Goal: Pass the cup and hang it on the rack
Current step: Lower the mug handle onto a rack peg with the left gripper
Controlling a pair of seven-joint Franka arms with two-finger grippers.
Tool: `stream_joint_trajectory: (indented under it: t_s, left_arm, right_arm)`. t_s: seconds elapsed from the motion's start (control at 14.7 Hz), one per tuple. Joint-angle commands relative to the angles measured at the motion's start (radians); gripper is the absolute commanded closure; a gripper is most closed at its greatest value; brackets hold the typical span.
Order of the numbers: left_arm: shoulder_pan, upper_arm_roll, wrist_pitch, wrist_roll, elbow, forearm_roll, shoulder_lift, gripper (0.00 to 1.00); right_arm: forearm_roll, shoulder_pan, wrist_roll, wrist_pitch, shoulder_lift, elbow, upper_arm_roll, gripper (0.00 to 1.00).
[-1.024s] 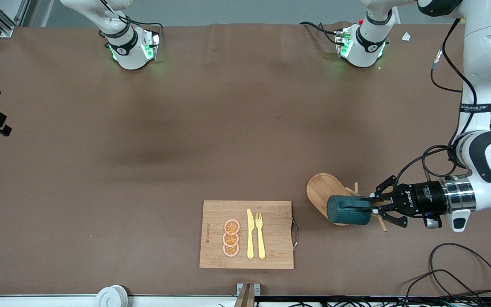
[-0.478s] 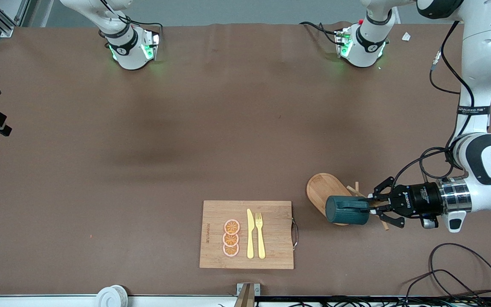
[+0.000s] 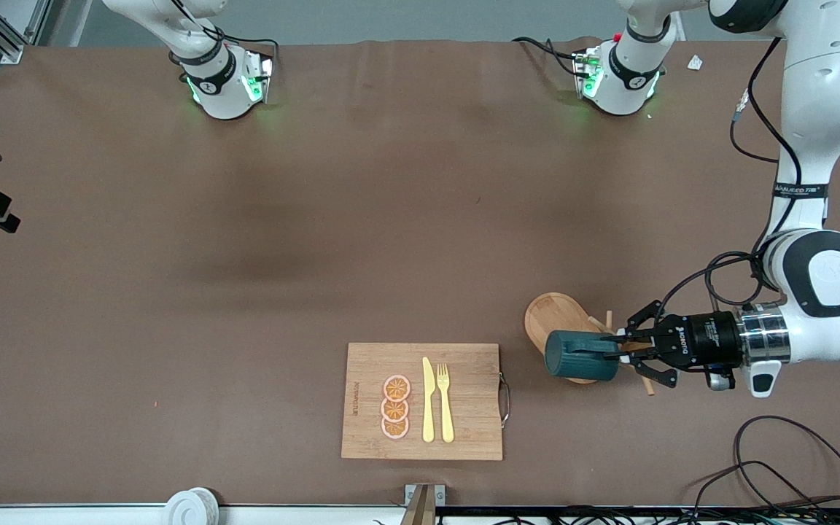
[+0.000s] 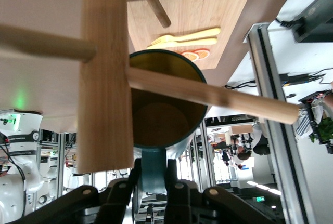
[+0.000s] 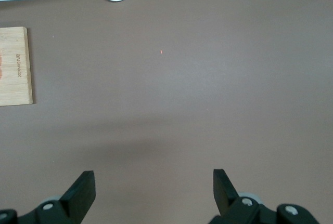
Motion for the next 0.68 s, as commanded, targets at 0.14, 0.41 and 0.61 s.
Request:
stream_joint_trajectory:
  t_s: [0.14, 0.41, 0.61]
  left_arm:
    - [-0.032, -0.003, -0.011, -0.006, 0.009, 0.006, -0.014, 0.99]
    - [-0.041, -0.003, -0.011, -0.008, 0.009, 0.035, -0.022, 0.99]
    - [-0.044, -0.010, -0.011, -0.032, 0.009, 0.066, -0.048, 0.99]
  right_arm:
    - [-0.011, -0.004, -0.009, -0.010, 0.004, 0.013, 0.006, 0.00]
    - [-0.011, -0.004, -0.009, -0.010, 0.004, 0.013, 0.006, 0.00]
    - [-0.011, -0.004, -0.011, -0.010, 0.004, 0.013, 0.006, 0.00]
